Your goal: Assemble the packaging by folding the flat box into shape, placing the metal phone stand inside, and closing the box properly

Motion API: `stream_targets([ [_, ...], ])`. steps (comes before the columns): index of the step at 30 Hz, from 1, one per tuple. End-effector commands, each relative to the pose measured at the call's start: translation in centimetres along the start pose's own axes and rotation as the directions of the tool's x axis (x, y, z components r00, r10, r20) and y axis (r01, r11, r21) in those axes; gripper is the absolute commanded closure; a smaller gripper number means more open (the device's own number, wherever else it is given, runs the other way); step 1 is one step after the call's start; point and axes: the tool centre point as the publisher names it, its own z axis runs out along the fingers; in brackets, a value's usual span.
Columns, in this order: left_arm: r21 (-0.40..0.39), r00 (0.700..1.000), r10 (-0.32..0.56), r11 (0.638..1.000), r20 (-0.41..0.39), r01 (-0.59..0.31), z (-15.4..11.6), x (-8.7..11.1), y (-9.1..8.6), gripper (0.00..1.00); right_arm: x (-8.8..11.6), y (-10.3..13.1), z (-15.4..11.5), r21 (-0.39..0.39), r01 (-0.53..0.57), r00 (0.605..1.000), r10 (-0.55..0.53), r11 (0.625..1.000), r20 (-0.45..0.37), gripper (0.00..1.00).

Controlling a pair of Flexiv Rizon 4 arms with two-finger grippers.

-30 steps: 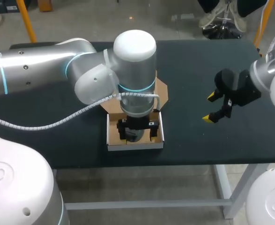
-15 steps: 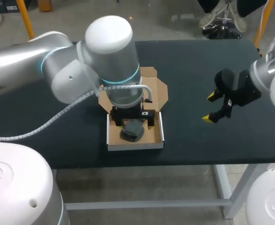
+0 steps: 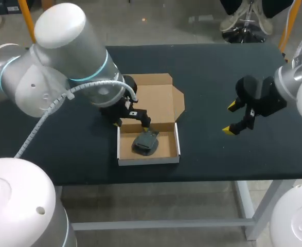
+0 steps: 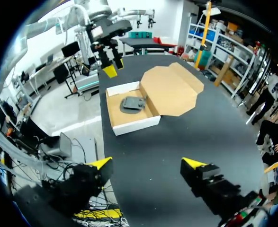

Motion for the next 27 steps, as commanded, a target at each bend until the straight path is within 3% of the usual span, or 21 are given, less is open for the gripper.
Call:
stream_targets([
  [1,0.018,0.993,0.025,1.000,-0.111,-0.023,-1.0,-1.8,0.4,0.00,0.0,-0.1,-0.2,-0.005,0.002,1.000,-0.002,1.000,-0.006,0.00],
  [14,0.085,0.955,0.217,0.975,-0.201,-0.204,-1.4,-5.7,-1.9,0.00,0.0,-0.1,-0.2,-0.005,0.002,1.000,-0.002,1.000,-0.006,0.00],
  [19,0.106,0.919,0.311,0.950,-0.241,-0.294,-1.2,-7.2,-2.8,0.00,0.0,-0.1,-0.2,-0.005,0.002,1.000,-0.002,1.000,-0.006,0.00],
  [27,0.129,0.918,0.327,0.944,-0.227,-0.304,-0.9,-8.5,-4.0,0.00,0.0,-0.1,-0.2,-0.005,0.002,1.000,-0.002,1.000,-0.006,0.00],
])
